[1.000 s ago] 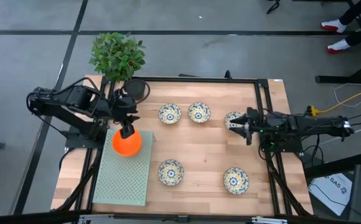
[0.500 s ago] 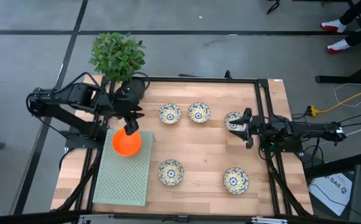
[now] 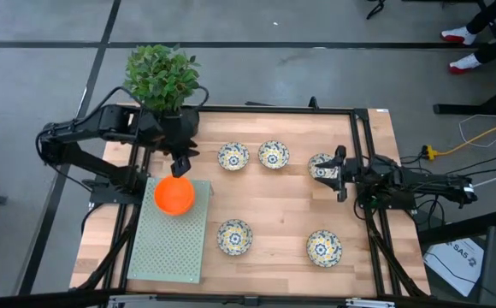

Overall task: Pick & Place Mini bowls
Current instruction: Move the orange stacked bowls to the bottom of the shelf

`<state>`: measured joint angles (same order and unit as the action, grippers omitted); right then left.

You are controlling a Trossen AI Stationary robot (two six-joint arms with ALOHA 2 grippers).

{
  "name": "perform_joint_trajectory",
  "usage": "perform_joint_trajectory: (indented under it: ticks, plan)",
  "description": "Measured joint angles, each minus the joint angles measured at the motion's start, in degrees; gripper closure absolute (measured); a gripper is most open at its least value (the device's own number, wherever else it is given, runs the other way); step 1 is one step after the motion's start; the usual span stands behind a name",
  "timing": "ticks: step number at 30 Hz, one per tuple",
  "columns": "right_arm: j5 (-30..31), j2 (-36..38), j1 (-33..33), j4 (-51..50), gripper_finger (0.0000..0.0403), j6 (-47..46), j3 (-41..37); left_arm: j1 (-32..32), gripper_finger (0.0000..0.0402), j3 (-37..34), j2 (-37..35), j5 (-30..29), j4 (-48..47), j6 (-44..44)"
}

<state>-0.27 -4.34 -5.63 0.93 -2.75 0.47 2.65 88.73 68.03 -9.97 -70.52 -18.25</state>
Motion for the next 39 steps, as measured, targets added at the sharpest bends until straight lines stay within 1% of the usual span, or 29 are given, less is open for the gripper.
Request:
perform_joint_trajectory:
  ticks: [2, 5, 10, 12, 15, 18, 22, 25, 28, 32, 39]
  plan:
    - [0.00, 0.00, 0.00, 0.00, 0.0188, -2.98, 0.00, 1.61, 0.0288, 0.00, 0.00, -1.37, -0.12, -0.10]
    - [0.03, 0.00, 0.00, 0.01, 0.0188, -5.82, 0.00, 4.18, 0.0288, 0.00, 0.00, -1.57, -0.77, 0.78]
    - [0.07, 0.00, 0.02, 0.02, 0.0188, -5.87, 0.02, 7.21, 0.0288, 0.00, 0.00, 0.22, -3.94, 5.36]
    - [0.09, 0.00, 0.02, 0.02, 0.0188, -5.83, 0.04, 8.27, 0.0288, -0.04, 0.00, 1.89, -5.73, 8.57]
    - [0.11, 0.00, 0.02, 0.02, 0.0188, -5.86, 0.04, 9.24, 0.0288, -1.00, -0.71, 5.05, -6.02, 14.51]
    - [0.15, 0.00, 0.02, 0.02, 0.0188, -5.80, 0.04, 9.20, 0.0288, -3.51, -3.75, 6.61, -2.44, 17.14]
    - [0.15, 0.00, 0.02, 0.04, 0.0188, -5.87, 0.04, 9.12, 0.0288, -8.54, -8.98, 10.12, 1.71, 19.63]
    - [0.16, 0.00, 0.02, 0.04, 0.0188, -5.80, 0.04, 9.10, 0.0288, -11.89, -12.87, 12.21, 2.07, 21.28]
    - [0.17, 0.00, 0.02, 0.04, 0.0188, -5.84, 0.04, 9.10, 0.0288, -14.13, -15.74, 13.45, 0.27, 22.58]
    - [0.17, 0.00, 0.02, 0.04, 0.0188, -5.89, 0.04, 9.08, 0.0288, -15.66, -18.87, 15.63, -0.49, 23.11]
    - [0.17, 0.00, 0.02, 0.04, 0.0188, -5.80, 0.04, 9.08, 0.0288, -15.74, -21.12, 15.67, -0.42, 23.55]
